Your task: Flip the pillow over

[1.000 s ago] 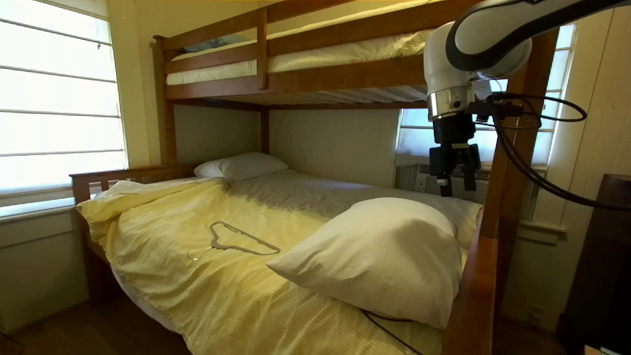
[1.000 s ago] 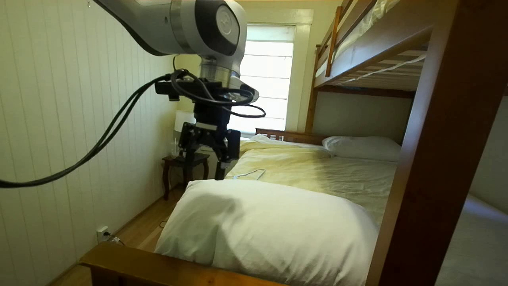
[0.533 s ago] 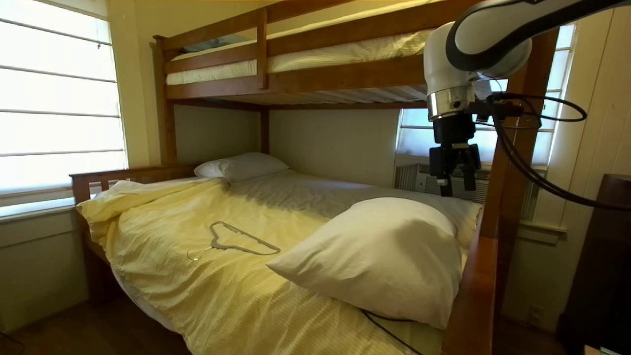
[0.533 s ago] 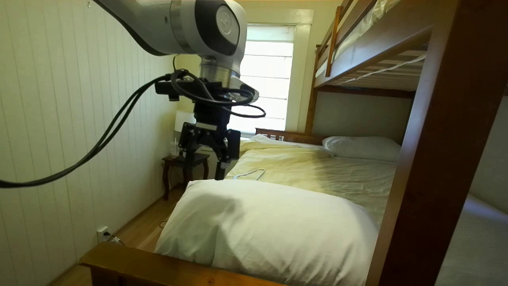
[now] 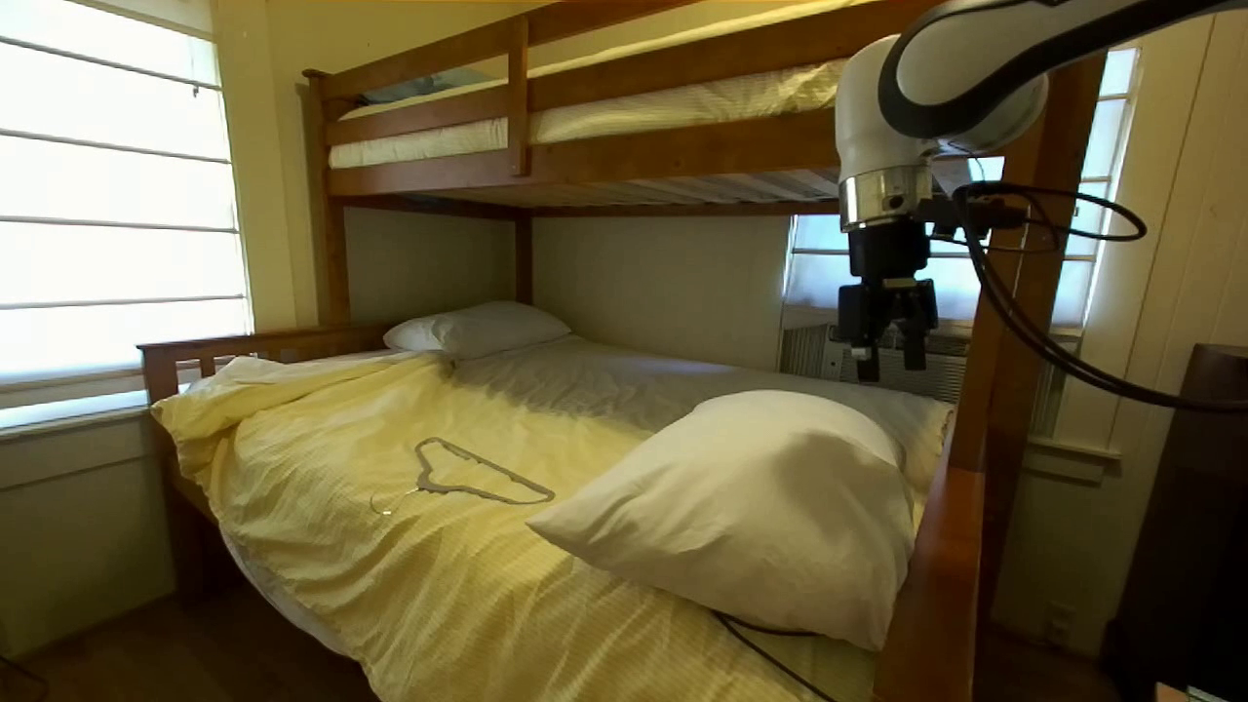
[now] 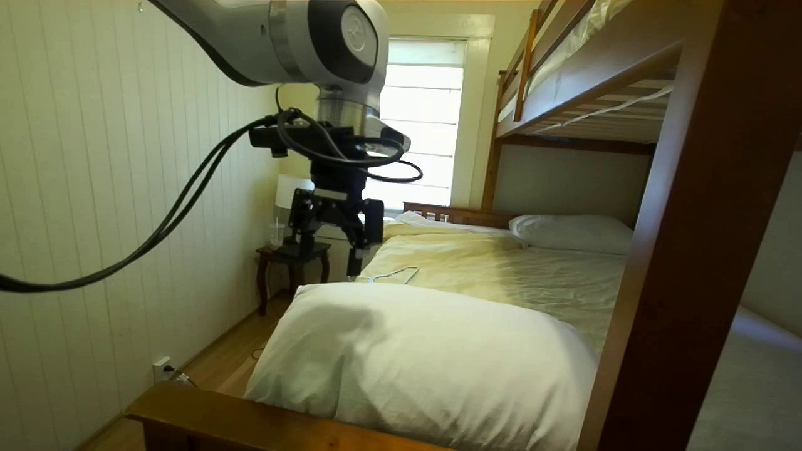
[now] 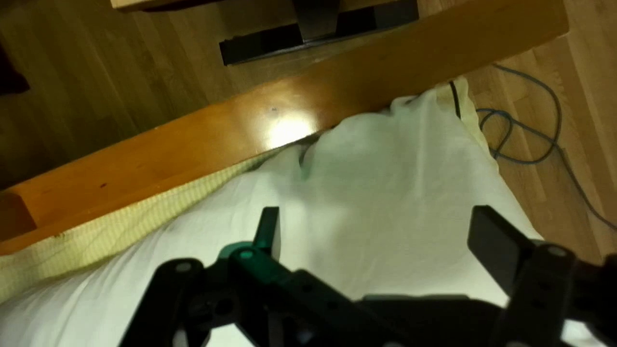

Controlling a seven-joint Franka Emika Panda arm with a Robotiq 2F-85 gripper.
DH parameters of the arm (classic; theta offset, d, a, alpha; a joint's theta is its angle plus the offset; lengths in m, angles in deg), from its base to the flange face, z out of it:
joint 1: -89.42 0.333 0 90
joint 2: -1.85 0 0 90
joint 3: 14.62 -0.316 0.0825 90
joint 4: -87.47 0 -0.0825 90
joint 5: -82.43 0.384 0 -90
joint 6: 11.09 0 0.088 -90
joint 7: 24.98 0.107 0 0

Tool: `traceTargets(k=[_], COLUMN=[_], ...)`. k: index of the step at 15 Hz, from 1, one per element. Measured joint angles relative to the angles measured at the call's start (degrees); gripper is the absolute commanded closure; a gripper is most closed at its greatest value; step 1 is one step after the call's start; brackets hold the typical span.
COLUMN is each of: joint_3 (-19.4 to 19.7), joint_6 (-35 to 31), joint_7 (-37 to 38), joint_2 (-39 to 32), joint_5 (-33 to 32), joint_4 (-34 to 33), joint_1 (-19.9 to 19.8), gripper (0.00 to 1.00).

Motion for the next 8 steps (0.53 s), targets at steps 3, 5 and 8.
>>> traceTargets(k=[3, 5, 8], joint_3=[-0.7, -1.2, -1.7], joint_6=[-2.4, -2.7, -3.5], joint_7=[0.4, 0.8, 0.8], joint_2=[-3.6, -7.5, -13.9], joint_5=[0.0, 0.0, 0.0], joint_4=[-4.8, -8.9, -13.3], joint_1=[0.1, 0.2, 0.9], gripper=[0.00, 0.00, 0.00])
